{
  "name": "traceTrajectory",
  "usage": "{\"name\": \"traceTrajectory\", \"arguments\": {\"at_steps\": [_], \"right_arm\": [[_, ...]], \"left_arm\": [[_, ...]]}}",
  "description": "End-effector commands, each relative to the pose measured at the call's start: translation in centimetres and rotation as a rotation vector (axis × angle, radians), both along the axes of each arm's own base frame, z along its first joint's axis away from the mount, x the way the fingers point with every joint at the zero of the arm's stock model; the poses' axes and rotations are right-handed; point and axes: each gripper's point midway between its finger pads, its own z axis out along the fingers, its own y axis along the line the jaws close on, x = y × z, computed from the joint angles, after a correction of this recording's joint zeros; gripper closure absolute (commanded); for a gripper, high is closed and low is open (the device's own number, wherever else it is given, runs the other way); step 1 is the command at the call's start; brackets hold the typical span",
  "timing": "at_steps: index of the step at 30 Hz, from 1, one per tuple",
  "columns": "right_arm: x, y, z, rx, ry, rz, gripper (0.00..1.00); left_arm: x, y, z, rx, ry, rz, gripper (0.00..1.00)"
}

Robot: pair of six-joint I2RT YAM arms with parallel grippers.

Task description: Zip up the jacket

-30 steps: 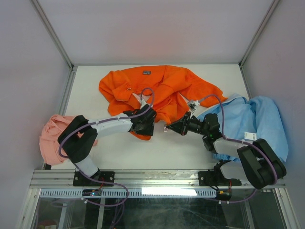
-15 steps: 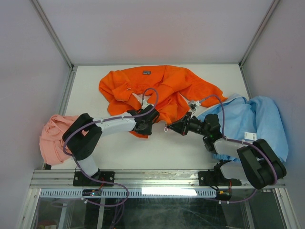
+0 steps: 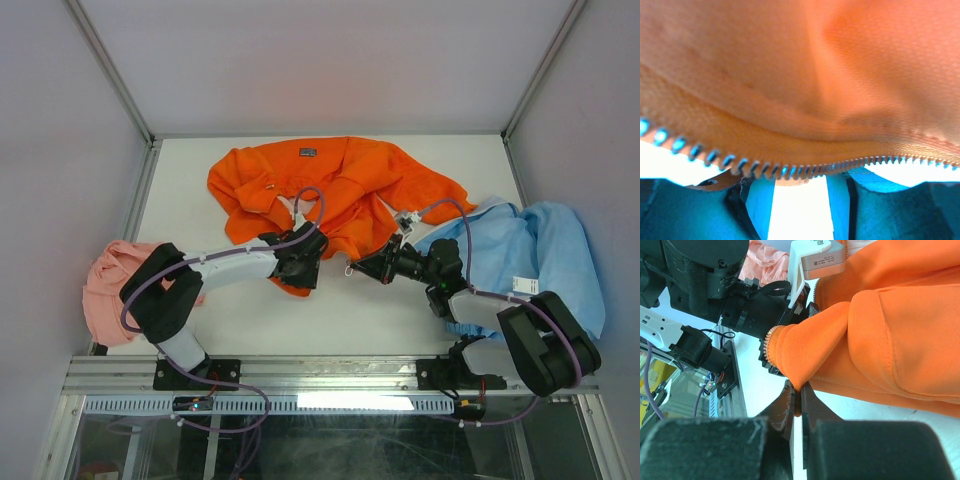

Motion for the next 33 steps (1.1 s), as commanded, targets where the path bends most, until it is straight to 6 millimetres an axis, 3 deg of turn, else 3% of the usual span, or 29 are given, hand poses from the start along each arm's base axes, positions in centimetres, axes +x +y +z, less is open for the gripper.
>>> {"name": "traceTrajectory", "arguments": {"at_steps": [1,5,11,13,33], "right_arm": [[0.6,-0.1,1.4,0.018,-0.077,-0.014,1.0],[0.5,-0.2,1.2,0.015,-0.074,-0.014,1.0],[0.5,-0.2,1.3,0.014,-0.078,-0.014,1.0],[0.5,-0.2,1.2,0.013,-0.075,-0.013,1.0],[0.3,-0.1,1.0,0.012,-0.068,-0.003,1.0]], "left_arm": [[-0.3,0.5,0.5,0.013,0.005,-0.004,0.58],[-0.1,0.4,0.7,0.021,0.007,-0.006,0.61],[0.2,-0.6,4.4,-0.068,-0.048,-0.022,0.52],[0.4,-0.4,4.8,-0.065,-0.063,-0.022,0.52],[0.3,1.7,-1.6,0.082,0.058,-0.055,0.67]]}}
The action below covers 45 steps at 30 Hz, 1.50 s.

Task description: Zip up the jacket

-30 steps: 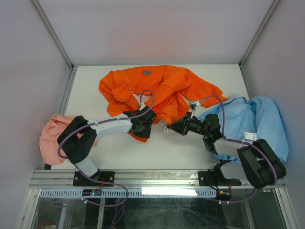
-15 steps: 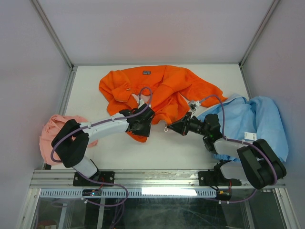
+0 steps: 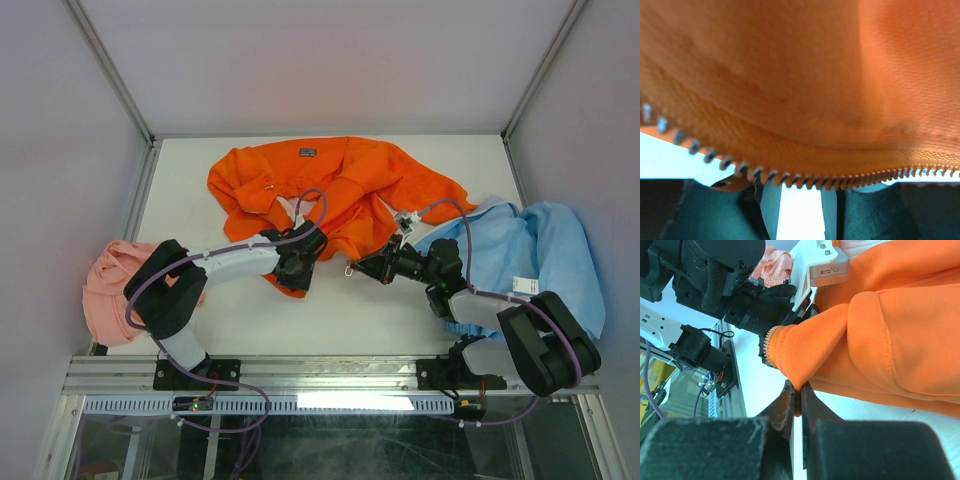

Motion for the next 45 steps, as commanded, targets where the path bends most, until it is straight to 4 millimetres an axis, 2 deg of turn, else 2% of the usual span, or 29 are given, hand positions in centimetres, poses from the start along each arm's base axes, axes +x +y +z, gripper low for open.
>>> {"name": "traceTrajectory", "arguments": {"at_steps": [1,4,7,9,11,14,18,20,22,28,38,45], "right_arm": [[0.3,-0.1,1.2,0.017,-0.07,-0.003,1.0],[0.4,0.0,1.1,0.015,-0.069,-0.002,1.0],[0.4,0.0,1.1,0.014,-0.068,0.001,1.0],[0.4,0.1,1.1,0.013,-0.062,0.005,1.0],[0.5,0.1,1.2,0.015,-0.056,0.007,1.0],[0.5,0.3,1.5,0.024,-0.047,0.012,1.0],[0.6,0.4,1.9,0.041,-0.022,0.01,1.0],[0.6,0.6,2.4,0.058,-0.002,0.013,1.0],[0.7,0.7,2.8,0.073,0.019,0.018,1.0],[0.3,1.7,5.0,0.131,0.047,0.069,1.0],[-1.3,3.8,9.8,0.266,0.052,0.227,1.0],[-1.7,5.6,11.4,0.305,0.064,0.25,1.0]], "left_arm": [[0.7,-0.4,-1.3,-0.013,0.013,-0.015,0.68],[-0.1,-0.2,-2.9,-0.01,0.055,-0.022,0.71],[-0.9,-0.2,-4.0,-0.028,0.081,-0.022,0.81],[-1.1,-0.5,-3.9,-0.061,0.082,-0.018,0.9],[-0.8,-0.8,-2.9,-0.103,0.061,-0.013,1.0],[0.2,-1.2,-0.2,-0.182,-0.012,0.016,1.0],[1.4,-2.7,4.9,-0.371,-0.134,0.037,1.0],[1.7,-3.5,8.5,-0.497,-0.222,0.03,1.0],[2.0,-4.0,11.1,-0.59,-0.297,0.029,1.0],[2.4,-4.2,17.5,-0.829,-0.504,0.035,1.0],[2.3,-4.3,24.2,-1.102,-0.757,-0.009,1.0],[1.9,-3.8,26.3,-1.178,-0.911,-0.07,1.0]]}}
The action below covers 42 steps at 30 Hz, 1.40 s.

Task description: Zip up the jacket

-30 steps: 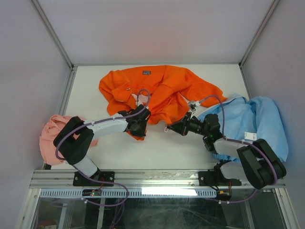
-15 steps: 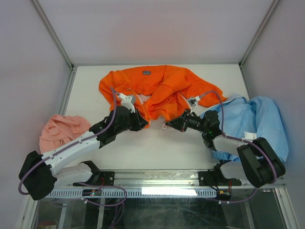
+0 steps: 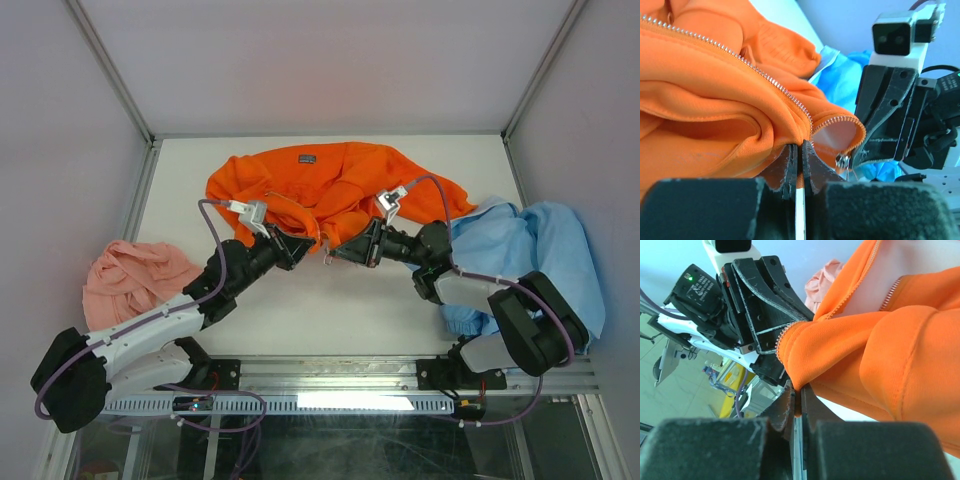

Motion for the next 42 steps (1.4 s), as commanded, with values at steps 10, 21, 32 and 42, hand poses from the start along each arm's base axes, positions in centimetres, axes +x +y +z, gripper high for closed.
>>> {"name": "traceTrajectory", "arguments": {"at_steps": [10,21,32,42], "right_arm": [[-0.2,1.6,4.0,0.121,-0.039,-0.011,1.0],[-0.1,1.9,4.2,0.18,-0.035,-0.006,1.0],[-0.5,1.9,4.7,0.216,-0.033,0.011,1.0],[-0.6,1.9,5.1,0.222,-0.043,0.013,1.0]], "left_arm": [[-1.3,0.9,8.6,-0.233,-0.381,-0.013,1.0],[-1.3,0.4,8.3,-0.218,-0.397,-0.014,1.0],[-0.2,0.9,7.1,-0.168,-0.377,0.063,1.0],[0.0,0.5,6.9,-0.145,-0.378,0.059,1.0]]}}
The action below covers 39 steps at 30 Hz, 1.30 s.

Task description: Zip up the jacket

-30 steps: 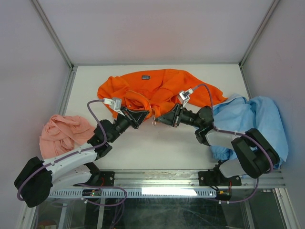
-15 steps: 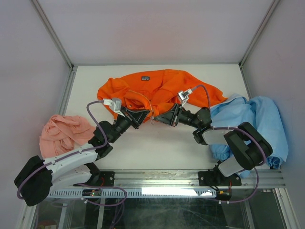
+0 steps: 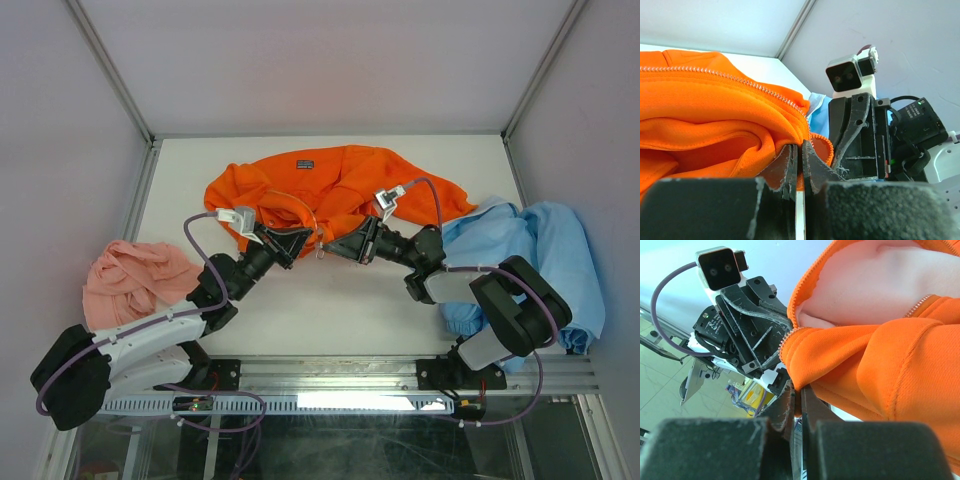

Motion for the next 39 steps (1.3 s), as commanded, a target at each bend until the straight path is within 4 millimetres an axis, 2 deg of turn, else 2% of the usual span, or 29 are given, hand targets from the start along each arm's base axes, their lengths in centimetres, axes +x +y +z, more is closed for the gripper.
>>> {"name": "traceTrajectory", "arguments": {"at_steps": [1,12,32,39], "right_arm": [[-0.9,0.0,3.2,0.082,-0.113,0.019,1.0],[-0.6,0.1,3.0,0.08,-0.096,0.0,1.0],[0.1,0.0,3.9,0.115,-0.103,-0.028,1.0],[0.7,0.1,3.7,0.099,-0.09,-0.046,1.0]], "left_arm": [[-0.2,-0.4,2.2,-0.034,-0.07,-0.006,1.0],[-0.5,-0.7,2.4,-0.036,-0.075,-0.025,1.0],[-1.0,-1.0,1.7,-0.016,-0.06,-0.052,1.0],[-1.7,-1.0,1.6,-0.006,-0.056,-0.078,1.0]]}}
